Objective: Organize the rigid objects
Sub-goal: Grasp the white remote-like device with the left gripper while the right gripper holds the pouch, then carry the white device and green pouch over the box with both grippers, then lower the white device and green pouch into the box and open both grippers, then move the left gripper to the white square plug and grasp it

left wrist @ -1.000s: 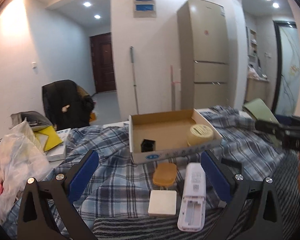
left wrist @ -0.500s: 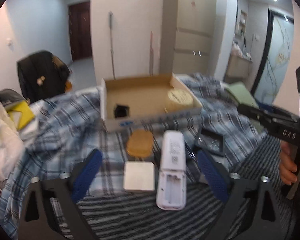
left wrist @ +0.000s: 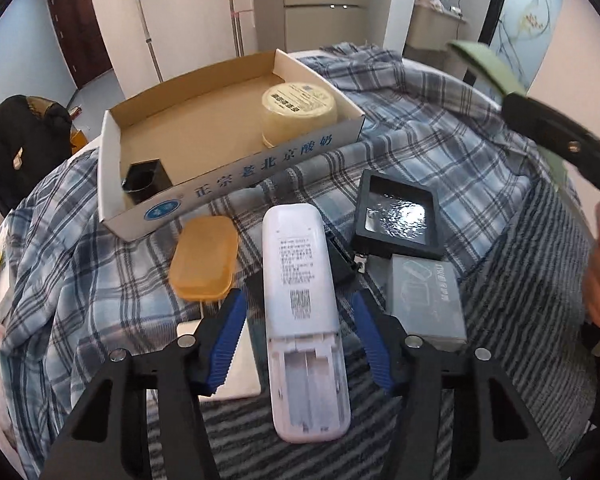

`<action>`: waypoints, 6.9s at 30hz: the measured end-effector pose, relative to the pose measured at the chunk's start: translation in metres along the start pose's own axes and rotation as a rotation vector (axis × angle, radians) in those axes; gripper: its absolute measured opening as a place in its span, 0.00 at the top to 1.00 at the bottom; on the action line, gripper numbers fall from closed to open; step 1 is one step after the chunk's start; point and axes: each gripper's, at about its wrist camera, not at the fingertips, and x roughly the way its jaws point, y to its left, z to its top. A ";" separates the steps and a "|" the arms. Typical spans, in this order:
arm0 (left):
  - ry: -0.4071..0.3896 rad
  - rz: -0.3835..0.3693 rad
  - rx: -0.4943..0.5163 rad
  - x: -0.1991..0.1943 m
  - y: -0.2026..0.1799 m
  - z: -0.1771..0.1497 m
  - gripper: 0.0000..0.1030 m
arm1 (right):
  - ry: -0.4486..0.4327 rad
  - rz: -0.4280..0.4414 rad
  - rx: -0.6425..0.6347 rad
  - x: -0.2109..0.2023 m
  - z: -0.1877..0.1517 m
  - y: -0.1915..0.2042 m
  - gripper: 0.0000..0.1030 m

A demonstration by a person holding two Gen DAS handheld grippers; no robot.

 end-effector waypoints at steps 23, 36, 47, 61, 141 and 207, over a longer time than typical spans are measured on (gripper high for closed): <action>-0.081 0.062 -0.005 -0.019 -0.001 -0.011 0.59 | -0.004 0.002 0.005 -0.002 0.001 -0.003 0.34; -0.100 0.081 -0.035 -0.042 -0.008 -0.035 0.59 | -0.004 -0.035 -0.011 0.002 -0.001 -0.002 0.34; 0.027 -0.024 -0.138 -0.028 0.004 -0.071 0.60 | -0.002 -0.044 -0.014 0.005 0.000 -0.001 0.34; -0.007 -0.109 -0.219 -0.028 0.017 -0.078 0.59 | 0.019 -0.082 0.022 0.013 0.004 -0.011 0.34; -0.400 0.301 -0.421 0.038 0.095 0.103 0.21 | 0.170 -0.098 0.245 0.192 0.110 -0.030 0.34; -0.769 0.258 -0.200 -0.173 0.011 -0.037 0.00 | -0.050 0.062 -0.087 -0.006 0.037 0.041 0.06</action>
